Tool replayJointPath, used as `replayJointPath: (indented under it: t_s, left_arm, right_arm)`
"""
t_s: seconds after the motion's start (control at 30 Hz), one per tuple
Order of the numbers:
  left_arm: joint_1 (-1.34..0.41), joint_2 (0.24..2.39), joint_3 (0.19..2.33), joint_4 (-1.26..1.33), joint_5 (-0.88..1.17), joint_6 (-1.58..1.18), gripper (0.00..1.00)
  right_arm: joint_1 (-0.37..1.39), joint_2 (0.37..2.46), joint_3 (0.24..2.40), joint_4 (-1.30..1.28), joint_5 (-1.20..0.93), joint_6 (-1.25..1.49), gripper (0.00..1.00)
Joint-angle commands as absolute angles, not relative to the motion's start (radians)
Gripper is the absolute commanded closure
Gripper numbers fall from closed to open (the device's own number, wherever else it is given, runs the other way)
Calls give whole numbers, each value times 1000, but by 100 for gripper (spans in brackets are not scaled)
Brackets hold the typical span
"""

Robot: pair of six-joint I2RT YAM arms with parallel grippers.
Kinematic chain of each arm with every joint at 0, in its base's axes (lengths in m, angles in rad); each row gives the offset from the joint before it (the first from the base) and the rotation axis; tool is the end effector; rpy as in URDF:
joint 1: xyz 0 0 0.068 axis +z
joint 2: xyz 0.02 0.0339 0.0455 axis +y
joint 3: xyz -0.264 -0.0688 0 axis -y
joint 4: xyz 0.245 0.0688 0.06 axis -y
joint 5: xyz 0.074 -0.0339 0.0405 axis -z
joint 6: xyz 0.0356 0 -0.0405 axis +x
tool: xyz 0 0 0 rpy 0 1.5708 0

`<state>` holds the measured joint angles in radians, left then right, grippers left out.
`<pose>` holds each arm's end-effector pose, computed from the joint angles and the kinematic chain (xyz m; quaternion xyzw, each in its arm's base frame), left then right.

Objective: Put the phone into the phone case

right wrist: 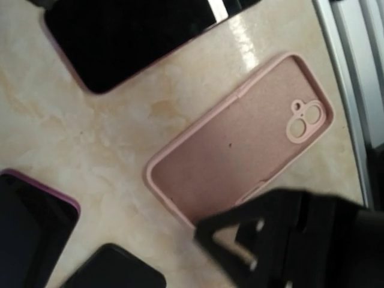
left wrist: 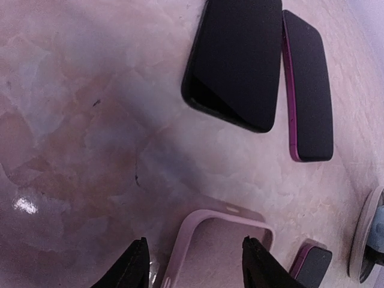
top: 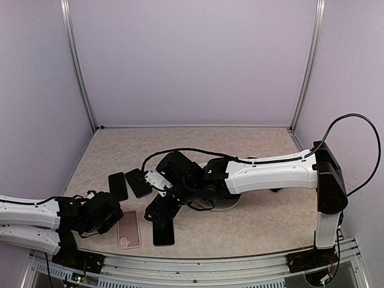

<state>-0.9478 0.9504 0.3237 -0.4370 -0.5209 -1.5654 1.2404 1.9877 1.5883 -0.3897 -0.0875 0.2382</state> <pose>0.1025 -0.1124 0.1415 -0.3458 0.8715 -0.1535 0.3120 0.1440 0.4296 0.2372 -0.4584 0.8021 0.2863 0.2540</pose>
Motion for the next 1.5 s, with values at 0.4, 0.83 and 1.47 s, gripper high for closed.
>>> replayJointPath:
  t_s: [0.4, 0.83, 1.47]
  left_arm:
    - [-1040, 1096, 413, -682, -399, -1619, 55]
    - [-1040, 1222, 455, -584, -301, -1331, 100]
    - [-1425, 1095, 849, -530, -557, -527, 100]
  right_arm:
    - [1226, 1882, 1466, -316, -27, 176, 1]
    - [1164, 1792, 1379, -286, -44, 189, 1]
    - [957, 1596, 1576, -613, -344, 13, 1]
